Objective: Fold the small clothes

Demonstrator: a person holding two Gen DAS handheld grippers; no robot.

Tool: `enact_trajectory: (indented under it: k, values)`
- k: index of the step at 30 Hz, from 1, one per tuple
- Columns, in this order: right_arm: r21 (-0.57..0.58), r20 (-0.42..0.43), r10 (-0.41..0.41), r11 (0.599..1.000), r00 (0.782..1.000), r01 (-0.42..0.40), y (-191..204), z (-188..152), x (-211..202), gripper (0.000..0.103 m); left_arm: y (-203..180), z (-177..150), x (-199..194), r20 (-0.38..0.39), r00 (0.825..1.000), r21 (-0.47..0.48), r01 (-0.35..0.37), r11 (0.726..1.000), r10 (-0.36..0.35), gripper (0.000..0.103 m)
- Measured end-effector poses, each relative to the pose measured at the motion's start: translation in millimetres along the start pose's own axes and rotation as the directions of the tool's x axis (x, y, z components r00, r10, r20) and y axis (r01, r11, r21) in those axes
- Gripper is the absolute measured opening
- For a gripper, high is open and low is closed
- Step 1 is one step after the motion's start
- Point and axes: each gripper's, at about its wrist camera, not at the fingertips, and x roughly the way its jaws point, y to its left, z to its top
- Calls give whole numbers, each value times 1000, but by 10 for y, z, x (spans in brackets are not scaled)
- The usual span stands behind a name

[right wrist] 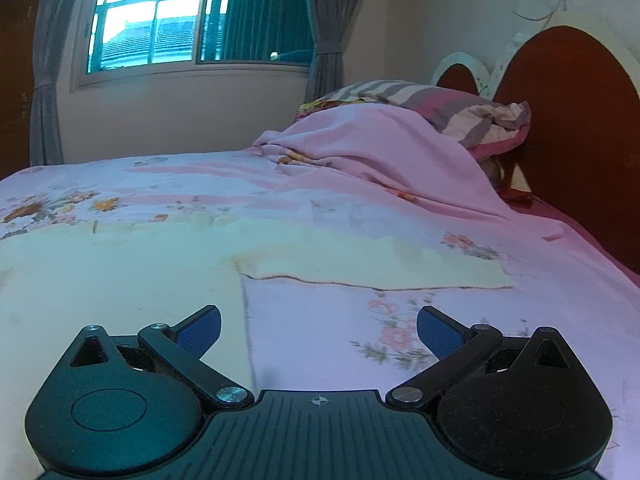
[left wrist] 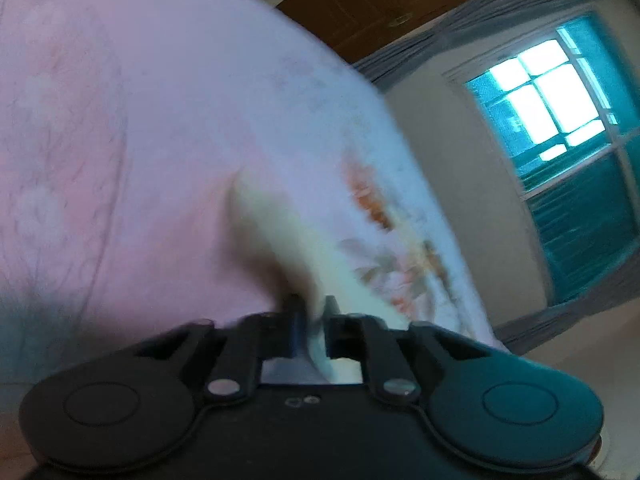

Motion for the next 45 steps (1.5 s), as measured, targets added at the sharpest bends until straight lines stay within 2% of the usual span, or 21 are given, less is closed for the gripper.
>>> enact_trajectory:
  k: [3, 5, 8, 11, 14, 17, 20, 22, 26, 29, 33, 35, 37, 40, 42, 44, 45]
  values:
    - [-1, 1, -12, 1000, 1000, 12, -62, -3, -27, 103, 36, -28, 12, 25, 1000, -8, 13, 1000, -13, 4]
    - [4, 3, -17, 1000, 1000, 17, -112, 3, -34, 103, 69, -37, -20, 28, 999, -13, 21, 1000, -20, 0]
    - [21, 0, -32, 999, 999, 32, -214, 9, -13, 103, -69, -22, -143, 54, 998, 52, 27, 998, -30, 0]
    - [41, -4, -45, 998, 999, 45, -336, 10, 20, 103, -489, -1, -271, 85, 993, 182, 65, 981, -81, 0]
    - [73, -4, -50, 996, 999, 50, -457, 3, 39, 103, -1108, -86, -311, 83, 984, 319, 127, 939, -161, 0]
    - [106, -7, -60, 993, 998, 60, -619, -21, 45, 103, -1743, -319, -250, 60, 970, 397, 195, 897, -238, 0]
    - [130, -14, -78, 988, 997, 79, -847, -68, 52, 103, -2417, -713, -101, 6, 952, 491, 262, 831, -305, 0]
    - [139, -18, -97, 985, 995, 99, -1027, -112, 51, 103, -2856, -1086, 44, -42, 944, 567, 291, 770, -326, 0]
    - [172, -41, -132, 976, 990, 137, -1421, -230, 31, 103, -3420, -1956, 317, -149, 930, 674, 345, 653, -337, 0]
    - [195, -52, -149, 968, 987, 156, -1669, -325, 0, 103, -3625, -2641, 507, -222, 925, 729, 368, 577, -308, 0]
    - [222, -67, -163, 959, 984, 174, -1905, -451, -20, 103, -3689, -3396, 810, -284, 934, 795, 355, 492, -216, 0]
    - [239, -76, -164, 955, 983, 178, -1996, -514, -24, 103, -3705, -3671, 920, -295, 940, 827, 341, 446, -172, 0]
    - [258, -82, -160, 950, 984, 176, -2073, -552, -12, 103, -3709, -3914, 997, -293, 947, 864, 322, 387, -135, 0]
    - [284, -79, -148, 945, 986, 165, -2133, -588, -17, 103, -3730, -4087, 1021, -311, 943, 879, 332, 342, -114, 0]
    - [292, -77, -143, 943, 987, 160, -2144, -597, -17, 103, -3754, -4217, 1028, -308, 946, 899, 323, 297, -98, 0]
    - [299, -78, -139, 941, 987, 156, -2152, -615, -8, 103, -3784, -4341, 1021, -313, 947, 914, 321, 247, -70, 10]
    - [304, -79, -138, 940, 987, 156, -2154, -625, -2, 103, -3798, -4417, 1013, -319, 946, 922, 324, 214, -57, 30]
